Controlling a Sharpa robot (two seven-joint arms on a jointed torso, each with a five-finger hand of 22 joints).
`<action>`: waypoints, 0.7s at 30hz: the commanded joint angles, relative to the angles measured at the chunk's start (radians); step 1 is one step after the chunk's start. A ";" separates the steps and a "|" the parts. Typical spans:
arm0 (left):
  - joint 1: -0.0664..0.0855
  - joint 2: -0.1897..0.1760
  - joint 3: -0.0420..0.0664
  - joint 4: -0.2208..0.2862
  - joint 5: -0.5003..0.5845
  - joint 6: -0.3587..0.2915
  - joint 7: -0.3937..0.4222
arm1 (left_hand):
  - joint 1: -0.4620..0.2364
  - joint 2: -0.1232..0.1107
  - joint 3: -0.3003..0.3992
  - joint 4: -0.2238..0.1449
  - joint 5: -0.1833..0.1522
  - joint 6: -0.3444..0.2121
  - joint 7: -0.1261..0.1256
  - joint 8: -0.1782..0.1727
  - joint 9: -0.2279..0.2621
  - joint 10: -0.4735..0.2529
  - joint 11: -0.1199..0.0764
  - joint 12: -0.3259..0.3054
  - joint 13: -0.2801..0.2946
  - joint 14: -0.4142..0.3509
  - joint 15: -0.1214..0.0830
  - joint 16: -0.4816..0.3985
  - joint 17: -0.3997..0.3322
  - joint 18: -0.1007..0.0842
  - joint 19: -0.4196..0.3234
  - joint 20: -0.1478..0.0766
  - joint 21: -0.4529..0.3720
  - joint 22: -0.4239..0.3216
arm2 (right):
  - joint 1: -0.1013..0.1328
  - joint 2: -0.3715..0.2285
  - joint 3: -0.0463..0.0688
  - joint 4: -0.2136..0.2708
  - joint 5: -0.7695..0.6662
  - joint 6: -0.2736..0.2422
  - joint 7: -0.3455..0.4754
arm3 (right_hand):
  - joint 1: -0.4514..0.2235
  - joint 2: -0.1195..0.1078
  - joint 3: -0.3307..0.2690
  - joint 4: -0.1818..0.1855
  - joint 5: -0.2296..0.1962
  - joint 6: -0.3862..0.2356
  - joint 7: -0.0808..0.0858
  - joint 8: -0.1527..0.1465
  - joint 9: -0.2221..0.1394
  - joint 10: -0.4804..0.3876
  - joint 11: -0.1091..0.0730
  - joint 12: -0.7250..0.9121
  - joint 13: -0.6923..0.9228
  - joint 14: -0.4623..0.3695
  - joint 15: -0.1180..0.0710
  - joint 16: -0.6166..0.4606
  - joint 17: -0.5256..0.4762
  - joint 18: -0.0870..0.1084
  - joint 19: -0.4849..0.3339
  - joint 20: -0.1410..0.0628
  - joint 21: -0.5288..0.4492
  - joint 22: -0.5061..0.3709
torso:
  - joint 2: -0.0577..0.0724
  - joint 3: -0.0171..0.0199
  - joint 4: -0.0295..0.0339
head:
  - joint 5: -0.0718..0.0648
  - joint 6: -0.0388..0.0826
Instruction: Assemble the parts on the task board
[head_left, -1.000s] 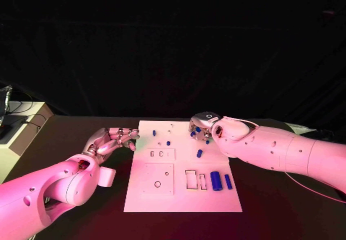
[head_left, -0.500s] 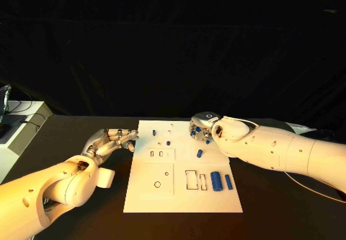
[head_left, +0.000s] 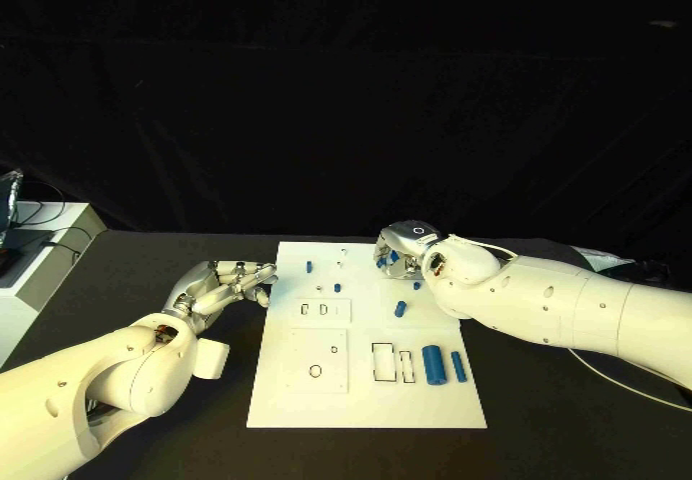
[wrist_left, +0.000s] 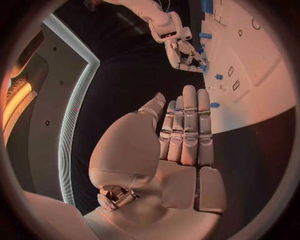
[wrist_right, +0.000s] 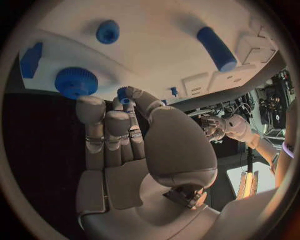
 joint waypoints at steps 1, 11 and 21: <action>0.000 0.000 0.001 0.000 -0.001 0.020 0.001 | -0.005 0.001 -0.005 -0.002 -0.002 -0.006 0.001 0.000 0.000 -0.005 -0.001 0.001 0.000 0.001 0.008 -0.006 -0.001 0.013 0.002 0.008 -0.007 -0.001 | 0.003 0.004 0.005 0.010 -0.002 -0.101 -0.021 | 0.002 0.025 -0.001 -0.010 -0.003 0.006 -0.001 -0.001 -0.002 0.086 -0.041 0.005 0.004 -0.001 -0.007 0.003 0.011 0.015 0.024 -0.021 0.007 0.017 | 0.002 -0.0013 0.0010 | 0.000 0.004; 0.000 0.000 0.001 0.002 -0.001 0.022 0.001 | -0.005 0.001 -0.005 -0.002 -0.002 -0.006 0.001 0.000 0.000 -0.005 -0.001 0.001 0.000 0.001 0.008 -0.006 -0.001 0.013 0.002 0.008 -0.007 -0.001 | 0.006 0.060 0.012 -0.018 -0.014 -0.140 -0.046 | -0.004 0.030 -0.003 -0.026 -0.004 0.007 0.001 -0.001 -0.004 0.086 -0.040 0.005 0.004 0.003 -0.006 -0.005 0.046 0.013 0.030 -0.020 -0.012 0.080 | 0.006 -0.0043 0.0063 | 0.001 0.011; 0.000 0.005 0.001 0.008 -0.001 0.025 0.001 | -0.005 0.001 -0.007 -0.003 -0.002 -0.007 0.001 0.000 -0.001 -0.006 -0.001 0.001 0.000 0.000 0.008 -0.007 -0.002 0.013 0.002 0.008 -0.007 -0.002 | 0.003 0.138 0.013 -0.092 -0.014 -0.165 -0.056 | -0.004 0.031 -0.001 -0.027 -0.004 0.003 0.004 -0.002 -0.005 0.081 -0.038 0.004 0.004 0.006 -0.005 -0.011 0.061 0.013 0.042 -0.019 -0.046 0.128 | 0.009 -0.0084 0.0156 | -0.009 0.013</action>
